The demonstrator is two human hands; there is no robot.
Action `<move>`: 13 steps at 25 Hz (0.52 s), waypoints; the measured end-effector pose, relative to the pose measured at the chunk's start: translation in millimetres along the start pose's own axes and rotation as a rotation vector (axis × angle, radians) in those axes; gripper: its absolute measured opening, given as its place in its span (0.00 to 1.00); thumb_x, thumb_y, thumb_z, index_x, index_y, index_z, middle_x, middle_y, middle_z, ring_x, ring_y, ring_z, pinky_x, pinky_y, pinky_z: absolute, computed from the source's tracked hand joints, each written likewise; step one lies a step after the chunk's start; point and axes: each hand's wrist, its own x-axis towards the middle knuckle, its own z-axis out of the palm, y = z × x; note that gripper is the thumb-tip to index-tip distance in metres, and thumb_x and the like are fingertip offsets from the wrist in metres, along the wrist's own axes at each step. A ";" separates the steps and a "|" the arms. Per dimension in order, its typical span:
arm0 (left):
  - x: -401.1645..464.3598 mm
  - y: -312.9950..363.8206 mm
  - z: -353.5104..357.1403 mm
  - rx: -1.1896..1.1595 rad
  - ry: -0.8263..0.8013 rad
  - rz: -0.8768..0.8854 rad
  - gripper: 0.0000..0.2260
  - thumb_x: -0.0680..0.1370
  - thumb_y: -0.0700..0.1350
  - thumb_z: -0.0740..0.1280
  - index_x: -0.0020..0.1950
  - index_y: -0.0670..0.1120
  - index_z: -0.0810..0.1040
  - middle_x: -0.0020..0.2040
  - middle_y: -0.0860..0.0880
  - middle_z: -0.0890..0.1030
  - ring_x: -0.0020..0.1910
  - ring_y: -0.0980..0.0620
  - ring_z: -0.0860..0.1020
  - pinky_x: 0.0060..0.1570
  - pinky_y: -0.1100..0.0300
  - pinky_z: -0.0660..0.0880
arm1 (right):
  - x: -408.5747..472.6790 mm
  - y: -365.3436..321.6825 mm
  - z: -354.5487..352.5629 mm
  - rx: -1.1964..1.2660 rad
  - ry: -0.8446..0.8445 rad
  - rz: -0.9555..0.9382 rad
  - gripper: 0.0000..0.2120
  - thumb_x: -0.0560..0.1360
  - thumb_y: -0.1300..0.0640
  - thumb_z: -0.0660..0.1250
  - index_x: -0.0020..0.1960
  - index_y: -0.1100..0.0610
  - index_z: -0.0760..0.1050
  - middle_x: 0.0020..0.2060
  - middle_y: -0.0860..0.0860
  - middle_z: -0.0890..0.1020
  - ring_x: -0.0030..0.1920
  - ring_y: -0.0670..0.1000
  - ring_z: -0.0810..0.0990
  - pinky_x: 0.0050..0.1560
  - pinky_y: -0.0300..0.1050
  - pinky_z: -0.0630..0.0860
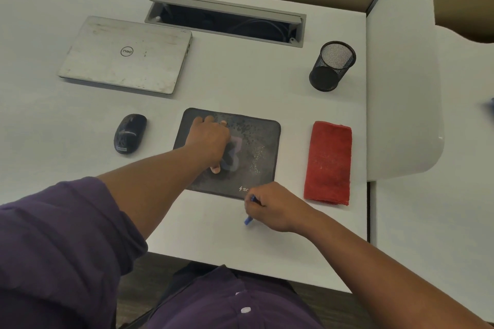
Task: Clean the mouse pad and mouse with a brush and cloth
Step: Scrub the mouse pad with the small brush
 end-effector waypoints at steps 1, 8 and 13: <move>-0.5 -0.7 0.2 0.003 0.002 0.009 0.30 0.59 0.62 0.81 0.55 0.52 0.80 0.56 0.52 0.76 0.56 0.47 0.73 0.49 0.52 0.66 | 0.3 -1.0 -1.5 0.024 0.057 0.011 0.10 0.75 0.51 0.60 0.41 0.52 0.78 0.30 0.33 0.79 0.32 0.41 0.77 0.29 0.39 0.68; 1.7 5.6 -2.4 0.081 0.045 0.051 0.17 0.66 0.56 0.77 0.49 0.55 0.76 0.53 0.51 0.77 0.55 0.47 0.73 0.46 0.54 0.61 | 5.4 -1.1 -17.6 0.087 0.448 0.197 0.09 0.81 0.54 0.62 0.44 0.52 0.77 0.34 0.44 0.80 0.33 0.45 0.76 0.32 0.40 0.69; 6.3 6.4 -0.5 0.054 0.105 0.105 0.13 0.68 0.50 0.75 0.42 0.53 0.71 0.48 0.52 0.79 0.53 0.48 0.74 0.45 0.55 0.61 | -0.1 -6.3 -10.7 0.147 0.563 0.202 0.12 0.82 0.54 0.61 0.41 0.54 0.75 0.31 0.46 0.78 0.29 0.44 0.72 0.31 0.42 0.66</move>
